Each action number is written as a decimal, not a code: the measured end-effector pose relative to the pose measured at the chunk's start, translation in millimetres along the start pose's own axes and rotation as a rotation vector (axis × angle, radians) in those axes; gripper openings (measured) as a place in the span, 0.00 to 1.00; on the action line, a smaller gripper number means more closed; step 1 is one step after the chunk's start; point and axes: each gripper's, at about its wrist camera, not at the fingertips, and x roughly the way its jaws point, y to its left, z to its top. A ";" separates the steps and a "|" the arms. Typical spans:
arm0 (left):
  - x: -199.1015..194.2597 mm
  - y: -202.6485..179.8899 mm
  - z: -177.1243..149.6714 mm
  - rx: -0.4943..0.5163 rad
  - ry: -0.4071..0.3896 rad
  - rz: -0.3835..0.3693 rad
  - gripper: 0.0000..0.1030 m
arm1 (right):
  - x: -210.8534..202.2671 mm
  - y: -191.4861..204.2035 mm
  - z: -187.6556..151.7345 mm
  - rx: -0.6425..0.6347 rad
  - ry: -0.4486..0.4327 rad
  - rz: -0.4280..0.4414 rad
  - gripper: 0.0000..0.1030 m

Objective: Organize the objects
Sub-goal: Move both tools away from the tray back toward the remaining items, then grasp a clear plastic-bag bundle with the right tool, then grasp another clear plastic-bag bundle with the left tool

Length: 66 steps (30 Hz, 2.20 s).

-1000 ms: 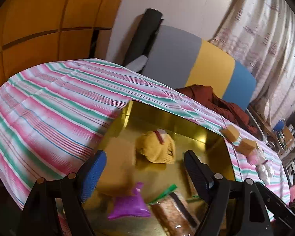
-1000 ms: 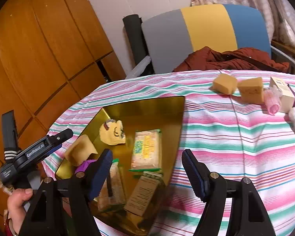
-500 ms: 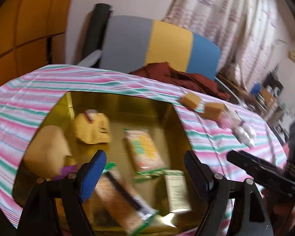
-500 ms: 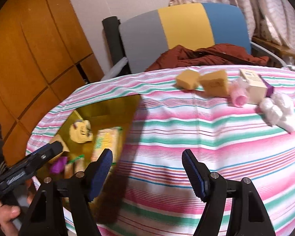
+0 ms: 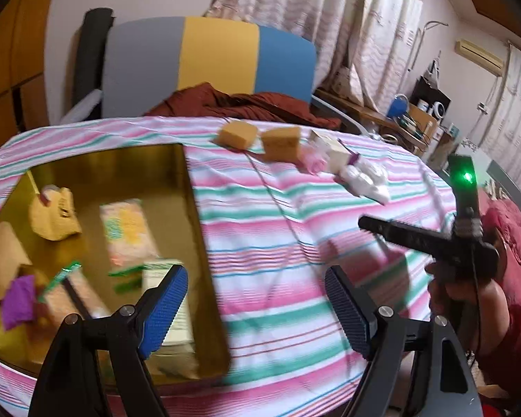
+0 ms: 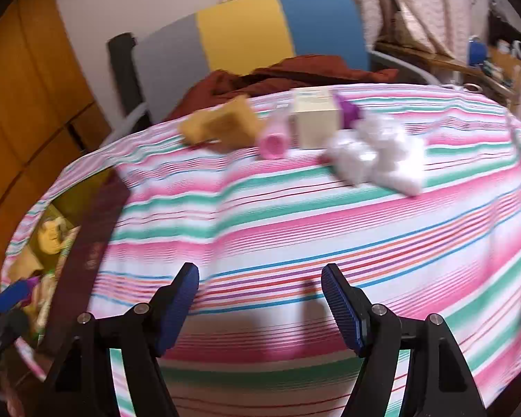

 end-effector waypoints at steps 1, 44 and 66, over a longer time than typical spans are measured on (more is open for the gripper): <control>2.4 -3.6 -1.0 -0.002 0.006 -0.009 0.80 | -0.4 -7.4 2.5 0.004 -0.006 -0.014 0.72; 101.2 -90.6 27.0 0.007 0.172 -0.079 0.80 | 16.9 -114.8 45.4 0.083 -0.196 -0.103 0.36; 213.1 -157.4 90.8 0.098 0.131 -0.014 0.76 | 22.1 -177.8 27.0 0.350 -0.211 -0.148 0.37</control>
